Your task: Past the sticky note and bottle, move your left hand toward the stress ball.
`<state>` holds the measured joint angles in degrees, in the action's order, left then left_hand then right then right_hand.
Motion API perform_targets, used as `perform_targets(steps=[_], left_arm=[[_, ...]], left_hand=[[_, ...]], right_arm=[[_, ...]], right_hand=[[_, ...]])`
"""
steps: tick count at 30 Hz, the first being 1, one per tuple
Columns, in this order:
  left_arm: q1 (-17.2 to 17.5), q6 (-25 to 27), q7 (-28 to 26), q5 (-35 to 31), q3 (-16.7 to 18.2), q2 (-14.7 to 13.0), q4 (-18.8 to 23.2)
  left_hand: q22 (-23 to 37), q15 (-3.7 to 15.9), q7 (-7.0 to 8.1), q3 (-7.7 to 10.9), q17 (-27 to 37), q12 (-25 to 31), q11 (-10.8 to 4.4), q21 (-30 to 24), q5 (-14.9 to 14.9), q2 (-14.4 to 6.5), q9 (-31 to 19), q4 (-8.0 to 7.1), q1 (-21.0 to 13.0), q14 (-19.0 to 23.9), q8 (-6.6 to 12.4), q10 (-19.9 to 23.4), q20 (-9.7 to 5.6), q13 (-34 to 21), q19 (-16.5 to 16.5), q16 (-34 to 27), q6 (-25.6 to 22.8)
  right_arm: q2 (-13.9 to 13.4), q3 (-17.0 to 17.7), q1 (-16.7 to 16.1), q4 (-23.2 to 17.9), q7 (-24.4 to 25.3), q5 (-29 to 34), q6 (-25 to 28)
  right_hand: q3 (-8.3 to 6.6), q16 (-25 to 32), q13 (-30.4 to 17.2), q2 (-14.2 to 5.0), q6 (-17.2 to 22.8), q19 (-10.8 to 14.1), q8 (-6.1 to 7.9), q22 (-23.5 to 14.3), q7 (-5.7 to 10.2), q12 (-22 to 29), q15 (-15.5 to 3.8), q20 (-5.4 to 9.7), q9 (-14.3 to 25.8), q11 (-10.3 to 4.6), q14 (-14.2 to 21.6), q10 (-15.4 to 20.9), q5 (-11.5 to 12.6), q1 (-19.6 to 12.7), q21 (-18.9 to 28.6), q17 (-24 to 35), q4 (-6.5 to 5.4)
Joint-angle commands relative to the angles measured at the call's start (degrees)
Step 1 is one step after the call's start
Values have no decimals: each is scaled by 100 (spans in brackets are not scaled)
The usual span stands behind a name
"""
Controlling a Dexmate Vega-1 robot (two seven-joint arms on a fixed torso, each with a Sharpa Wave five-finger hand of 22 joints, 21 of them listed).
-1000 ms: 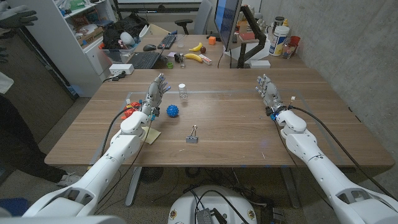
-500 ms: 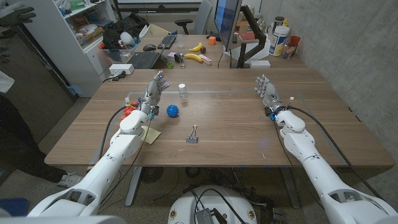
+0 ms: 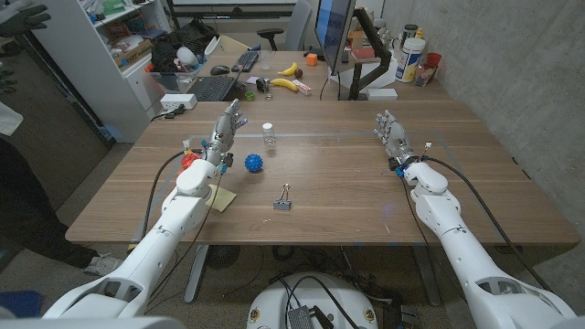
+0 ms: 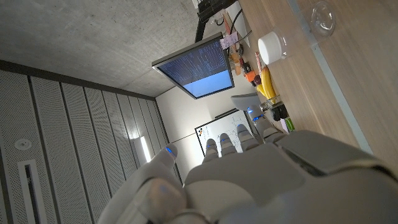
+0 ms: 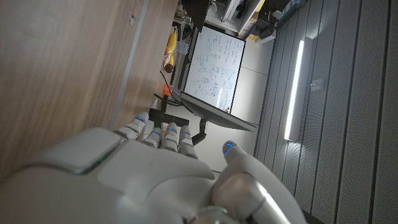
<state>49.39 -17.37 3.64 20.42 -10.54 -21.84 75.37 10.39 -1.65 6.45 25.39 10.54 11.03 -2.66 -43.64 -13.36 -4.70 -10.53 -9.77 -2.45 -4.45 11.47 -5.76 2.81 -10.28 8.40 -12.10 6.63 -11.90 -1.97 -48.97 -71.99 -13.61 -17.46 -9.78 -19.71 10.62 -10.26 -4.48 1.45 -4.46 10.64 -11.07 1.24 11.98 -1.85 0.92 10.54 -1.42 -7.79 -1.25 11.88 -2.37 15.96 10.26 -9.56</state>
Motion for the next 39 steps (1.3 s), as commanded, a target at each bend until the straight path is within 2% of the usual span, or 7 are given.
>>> perform_targets(steps=[1,16,39], left_arm=[[-79,-205,-111,-386,33,43,-29],[-156,-430,-146,-685,52,62,-84],[-117,-664,-369,-1353,16,0,147]], left_hand=[[16,-2,17,39,22,24,8,9,-40,-387,-15,14,-49,3,39,5,35,-12,2,-30,-37],[15,11,33,64,21,15,2,24,-49,-381,-15,26,-81,19,25,24,44,-12,-20,-23,-51],[15,10,49,85,20,3,-9,53,-59,-358,-16,35,-114,15,16,40,53,-13,-29,-5,-90]], right_arm=[[163,147,77,120,-106,179,-10],[241,187,142,220,-152,282,-56],[243,226,109,187,-232,310,-109]], right_hand=[[-48,41,-16,-565,5,-18,37,-16,60,7,27,-56,8,-28,1,-20,22,23,-2,18,8],[-51,37,-16,-563,7,-14,35,-18,56,0,22,-55,8,-27,-2,-24,18,22,-12,17,12],[-55,35,-17,-559,9,-8,33,-19,56,-5,25,-69,8,-24,0,-19,11,21,-27,16,17]])
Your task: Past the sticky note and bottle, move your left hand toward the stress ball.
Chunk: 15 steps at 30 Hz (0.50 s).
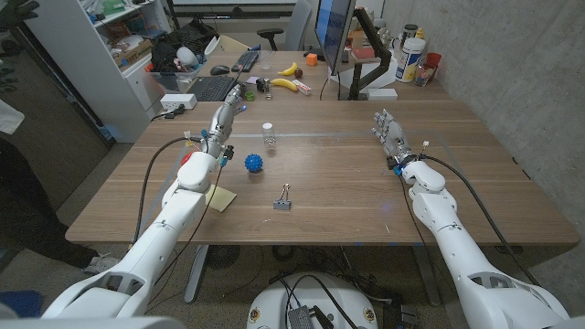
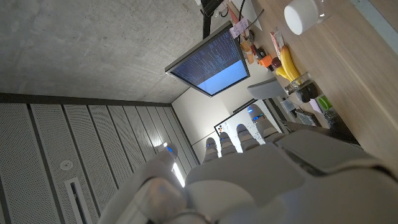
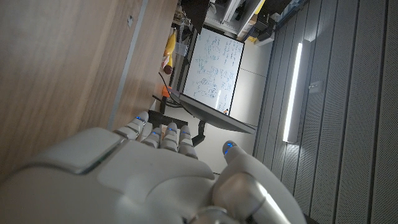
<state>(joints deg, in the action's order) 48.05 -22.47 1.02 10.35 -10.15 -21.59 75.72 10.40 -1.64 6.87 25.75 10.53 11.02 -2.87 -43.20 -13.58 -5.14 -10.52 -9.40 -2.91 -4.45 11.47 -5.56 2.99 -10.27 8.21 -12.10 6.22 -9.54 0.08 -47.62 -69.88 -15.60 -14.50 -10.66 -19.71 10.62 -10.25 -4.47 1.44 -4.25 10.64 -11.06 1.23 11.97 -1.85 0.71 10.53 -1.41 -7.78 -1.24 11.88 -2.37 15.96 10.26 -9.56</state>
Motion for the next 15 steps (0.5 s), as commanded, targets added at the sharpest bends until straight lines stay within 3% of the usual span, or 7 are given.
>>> perform_targets(steps=[1,15], left_arm=[[18,-165,-109,-365,-23,-25,120],[30,-367,-167,-628,2,-13,167]], left_hand=[[14,3,6,49,21,4,17,10,-37,-312,-17,-2,-70,14,16,21,36,-14,-10,-4,-51],[14,18,22,60,20,0,-2,30,-45,-299,-17,3,-88,32,8,37,50,-14,-12,-2,-67]], right_arm=[[8,22,-28,-26,-32,15,-22],[23,10,-12,17,-43,28,-67]], right_hand=[[-55,34,-18,-559,11,-31,33,-20,51,-6,26,-49,9,-27,-3,-21,11,21,-28,17,17],[-60,31,-18,-561,9,-30,31,-21,55,-8,18,-48,9,-24,-6,-18,10,17,-37,15,21]])
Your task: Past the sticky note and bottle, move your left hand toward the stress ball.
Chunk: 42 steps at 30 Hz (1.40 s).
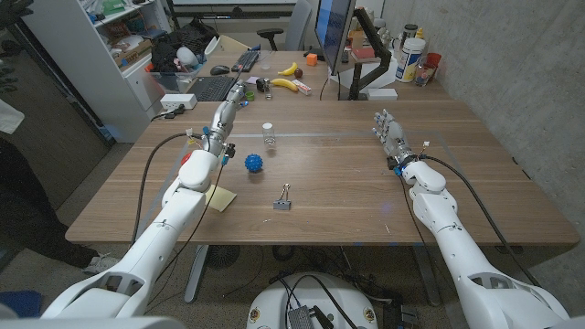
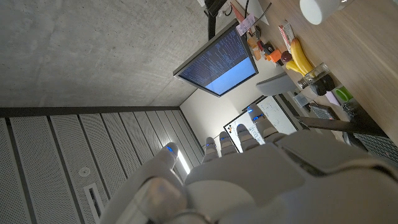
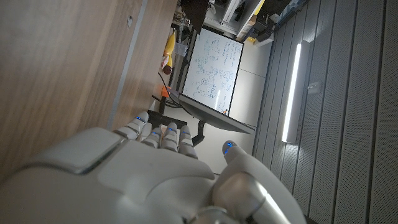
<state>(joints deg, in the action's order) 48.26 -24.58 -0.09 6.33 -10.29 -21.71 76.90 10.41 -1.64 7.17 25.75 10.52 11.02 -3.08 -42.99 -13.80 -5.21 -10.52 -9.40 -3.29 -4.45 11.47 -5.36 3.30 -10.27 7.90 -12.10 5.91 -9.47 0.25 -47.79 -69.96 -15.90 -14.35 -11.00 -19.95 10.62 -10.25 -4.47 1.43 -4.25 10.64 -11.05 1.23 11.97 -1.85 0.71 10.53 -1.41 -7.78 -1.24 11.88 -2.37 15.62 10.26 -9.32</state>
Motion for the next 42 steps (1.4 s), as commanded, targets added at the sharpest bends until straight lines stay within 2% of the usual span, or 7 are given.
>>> perform_targets(steps=[1,42], left_arm=[[8,-175,-67,-252,19,-1,48],[-28,-571,-351,-1159,15,-39,135]], left_hand=[[14,22,-4,61,20,1,11,9,-24,-292,-17,3,-50,32,8,19,16,-14,16,-1,-37],[18,51,37,78,21,-5,-35,54,-41,-273,-20,-1,-72,59,-3,65,55,-16,2,6,-69]], right_arm=[[16,-13,9,30,-11,19,-37],[-3,-71,108,237,-57,-22,-146]], right_hand=[[-37,31,-18,-561,9,-29,31,-22,56,-8,22,-49,9,-24,-5,-19,10,17,-3,15,-3],[-38,30,-19,-555,24,-33,35,-24,82,-14,11,-55,10,-42,-14,-17,5,24,-30,19,-7]])
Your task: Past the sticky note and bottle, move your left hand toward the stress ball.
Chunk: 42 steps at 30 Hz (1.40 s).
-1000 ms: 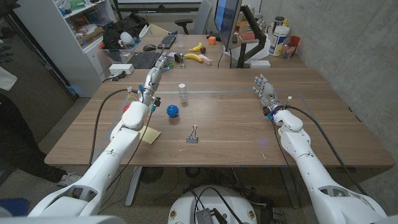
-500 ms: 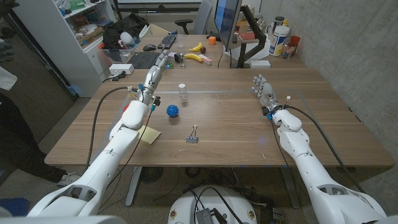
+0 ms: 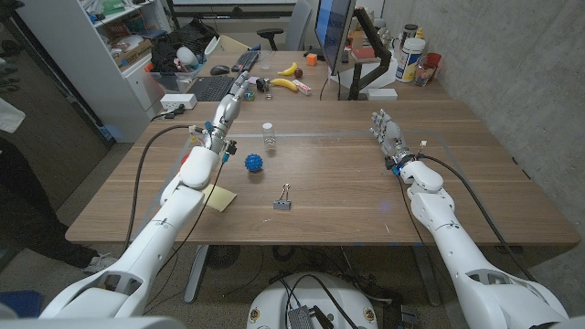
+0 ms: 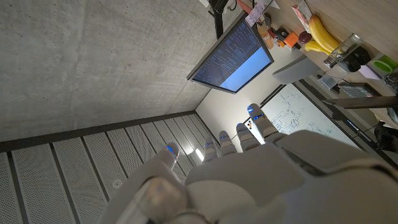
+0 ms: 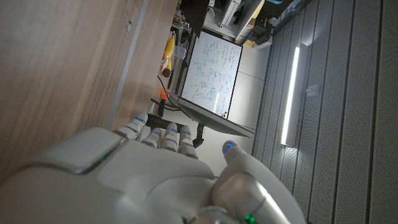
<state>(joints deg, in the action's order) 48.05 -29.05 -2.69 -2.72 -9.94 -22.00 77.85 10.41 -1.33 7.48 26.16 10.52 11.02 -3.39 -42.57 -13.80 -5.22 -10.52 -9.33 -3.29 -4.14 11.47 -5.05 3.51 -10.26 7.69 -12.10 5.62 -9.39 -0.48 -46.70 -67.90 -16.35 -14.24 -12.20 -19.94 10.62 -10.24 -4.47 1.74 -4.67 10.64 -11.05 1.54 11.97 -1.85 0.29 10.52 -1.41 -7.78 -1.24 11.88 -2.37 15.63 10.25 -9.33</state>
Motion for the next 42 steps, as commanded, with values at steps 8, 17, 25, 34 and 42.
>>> perform_targets(steps=[8,17,25,34,42], left_arm=[[20,-201,-196,-537,-22,-48,137],[30,-267,-295,-867,-35,-99,215],[40,-321,-347,-1027,-36,-113,251],[43,-392,-484,-1313,-38,-141,287],[23,-475,-609,-1561,-46,-176,302]], left_hand=[[18,26,11,40,22,-9,-16,18,-44,-270,-22,-9,-76,35,-2,36,21,-16,14,5,-50],[18,28,28,42,22,-11,-9,25,-47,-267,-23,-9,-78,25,-7,41,31,-17,10,12,-43],[19,36,31,44,23,-14,-12,33,-49,-264,-25,-10,-79,18,-6,40,30,-17,7,16,-50],[19,51,36,46,24,-12,-30,39,-50,-264,-26,-13,-79,20,-9,52,32,-18,-6,17,-50],[20,61,56,51,24,-5,-41,39,-53,-268,-27,-15,-82,43,0,81,25,-18,-35,10,-76]], right_arm=[[-5,-3,5,70,-32,-56,-56],[-13,-1,-4,71,-22,-63,-58],[-18,3,-15,58,-25,-75,-59],[-20,-4,-5,76,-32,-76,-75],[-24,-10,11,103,-22,-65,-90]], right_hand=[[-39,30,-20,-556,-5,10,35,-24,52,-15,16,-17,10,-42,-13,-18,6,24,-34,19,-7],[-38,29,-20,-554,5,9,38,-24,55,-16,21,-20,11,-52,-19,-19,5,27,-38,20,-8],[-36,29,-20,-553,5,8,37,-25,62,-16,26,-19,11,-46,-19,-19,5,30,-44,21,-10],[-36,30,-21,-552,9,8,37,-25,62,-13,26,-24,11,-47,-18,-9,6,31,-48,21,-9],[-35,31,-21,-552,10,9,37,-25,70,-11,11,-26,11,-41,-17,-3,6,32,-52,21,-9]])
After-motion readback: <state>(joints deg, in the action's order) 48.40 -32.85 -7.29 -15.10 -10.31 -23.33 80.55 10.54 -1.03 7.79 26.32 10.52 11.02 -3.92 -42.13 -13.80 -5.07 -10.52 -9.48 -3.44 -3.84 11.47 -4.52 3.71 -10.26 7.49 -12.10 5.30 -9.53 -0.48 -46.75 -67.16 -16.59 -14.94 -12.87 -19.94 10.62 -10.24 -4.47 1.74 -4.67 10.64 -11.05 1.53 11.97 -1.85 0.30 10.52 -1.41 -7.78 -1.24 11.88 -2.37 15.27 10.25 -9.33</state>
